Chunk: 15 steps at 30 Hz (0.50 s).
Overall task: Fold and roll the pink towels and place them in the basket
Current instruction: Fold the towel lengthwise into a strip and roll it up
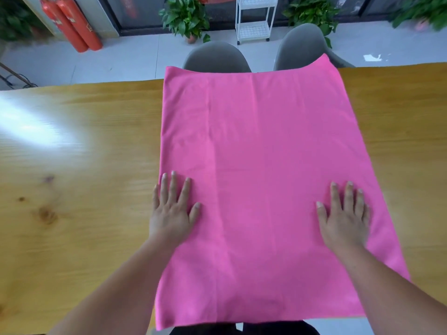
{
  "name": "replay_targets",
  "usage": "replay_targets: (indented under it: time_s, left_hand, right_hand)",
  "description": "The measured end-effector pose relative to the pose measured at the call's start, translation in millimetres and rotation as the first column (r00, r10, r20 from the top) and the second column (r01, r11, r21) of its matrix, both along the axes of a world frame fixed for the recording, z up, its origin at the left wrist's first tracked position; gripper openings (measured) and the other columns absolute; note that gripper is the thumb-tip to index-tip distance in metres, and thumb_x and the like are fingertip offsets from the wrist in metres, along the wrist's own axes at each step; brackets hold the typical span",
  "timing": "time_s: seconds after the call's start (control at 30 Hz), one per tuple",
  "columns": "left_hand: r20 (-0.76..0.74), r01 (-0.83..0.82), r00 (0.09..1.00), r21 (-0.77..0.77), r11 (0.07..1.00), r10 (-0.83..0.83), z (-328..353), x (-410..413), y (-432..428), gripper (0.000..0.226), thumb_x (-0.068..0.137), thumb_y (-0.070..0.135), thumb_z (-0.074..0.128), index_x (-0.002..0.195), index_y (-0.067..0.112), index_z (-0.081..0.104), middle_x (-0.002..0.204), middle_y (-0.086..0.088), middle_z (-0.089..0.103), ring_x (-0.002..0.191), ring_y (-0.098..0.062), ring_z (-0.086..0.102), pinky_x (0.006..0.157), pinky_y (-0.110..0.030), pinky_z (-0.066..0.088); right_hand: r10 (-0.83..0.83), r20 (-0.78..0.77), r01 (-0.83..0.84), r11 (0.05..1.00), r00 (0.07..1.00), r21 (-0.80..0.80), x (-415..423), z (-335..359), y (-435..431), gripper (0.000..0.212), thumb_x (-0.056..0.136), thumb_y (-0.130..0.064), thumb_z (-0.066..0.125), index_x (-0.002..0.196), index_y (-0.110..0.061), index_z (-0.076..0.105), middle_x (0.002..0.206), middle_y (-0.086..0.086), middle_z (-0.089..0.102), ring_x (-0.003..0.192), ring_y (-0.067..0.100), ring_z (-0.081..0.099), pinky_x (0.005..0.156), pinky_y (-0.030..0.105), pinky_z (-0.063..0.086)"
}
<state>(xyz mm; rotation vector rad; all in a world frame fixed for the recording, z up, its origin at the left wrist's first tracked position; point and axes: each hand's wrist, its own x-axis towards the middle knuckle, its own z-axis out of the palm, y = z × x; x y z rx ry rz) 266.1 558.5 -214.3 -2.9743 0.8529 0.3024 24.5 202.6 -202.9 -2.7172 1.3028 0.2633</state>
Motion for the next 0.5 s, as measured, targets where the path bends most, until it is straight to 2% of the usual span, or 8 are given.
replay_targets:
  time_s: [0.07,0.13,0.2,0.27,0.4,0.5]
  left_hand:
    - [-0.007,0.069,0.998,-0.034,0.997,-0.070,4.6,-29.4,-26.0,0.077,0.106,0.066,0.019,0.169,0.026,0.003,0.176,-0.010,-0.014,0.160,-0.034,-0.020,0.130,-0.058,0.004]
    - [-0.047,0.203,0.977,-0.096,0.974,-0.209,2.7,-72.6,-44.4,0.076,0.107,0.066,0.020,0.170,0.026,0.002,0.176,-0.007,-0.013,0.161,-0.032,-0.018,0.130,-0.057,0.008]
    - [-0.068,0.292,0.951,-0.124,0.948,-0.302,-0.5,-107.6,-39.6,0.076,0.108,0.065,0.027,0.170,0.027,0.004,0.177,-0.004,-0.009,0.163,-0.028,-0.013,0.130,-0.055,0.012]
    - [-0.050,0.303,0.949,-0.121,0.945,-0.311,-4.0,-115.6,-13.4,0.077,0.107,0.065,0.033,0.170,0.028,0.007,0.177,-0.001,-0.006,0.163,-0.025,-0.009,0.131,-0.054,0.013]
    - [-0.027,0.292,0.955,-0.101,0.951,-0.296,-9.7,-95.8,43.0,0.079,0.105,0.065,0.039,0.169,0.027,0.012,0.178,-0.001,0.001,0.164,-0.025,-0.003,0.131,-0.054,0.014]
    - [-0.020,0.268,0.962,-0.101,0.958,-0.271,-12.3,-91.0,59.9,0.080,0.104,0.068,0.035,0.169,0.028,0.011,0.178,0.000,-0.001,0.164,-0.025,-0.003,0.131,-0.053,0.014]
  right_hand:
    - [0.044,0.033,-0.044,0.999,0.999,0.021,16.3,5.4,37.3,0.084,0.101,-0.072,0.010,0.168,-0.022,0.019,0.175,0.015,0.008,0.160,0.039,0.006,0.127,0.061,0.018]
    - [0.206,0.063,-0.208,0.977,0.977,0.035,29.0,2.2,87.3,0.077,0.104,-0.068,0.017,0.169,-0.027,0.014,0.177,0.010,0.000,0.162,0.034,-0.002,0.130,0.056,0.010]
    - [0.360,0.054,-0.364,0.929,0.931,0.067,27.6,-3.8,129.3,0.072,0.106,-0.069,0.017,0.169,-0.034,0.005,0.177,0.003,-0.011,0.162,0.028,-0.013,0.131,0.054,0.005]
    - [0.415,0.040,-0.417,0.907,0.909,0.056,8.1,-8.8,140.6,0.070,0.107,-0.069,0.017,0.168,-0.038,0.002,0.176,-0.001,-0.014,0.162,0.026,-0.015,0.131,0.053,0.007]
    - [0.279,0.036,-0.279,0.960,0.960,0.005,-55.8,-9.4,102.1,0.070,0.105,-0.066,0.023,0.168,-0.039,0.009,0.177,-0.003,-0.005,0.163,0.025,-0.007,0.130,0.054,0.013]
    - [0.177,0.015,-0.177,0.984,0.984,-0.005,-96.9,-4.0,71.2,0.073,0.103,-0.070,0.017,0.168,-0.040,0.006,0.177,-0.003,-0.005,0.163,0.025,-0.007,0.129,0.056,0.014]
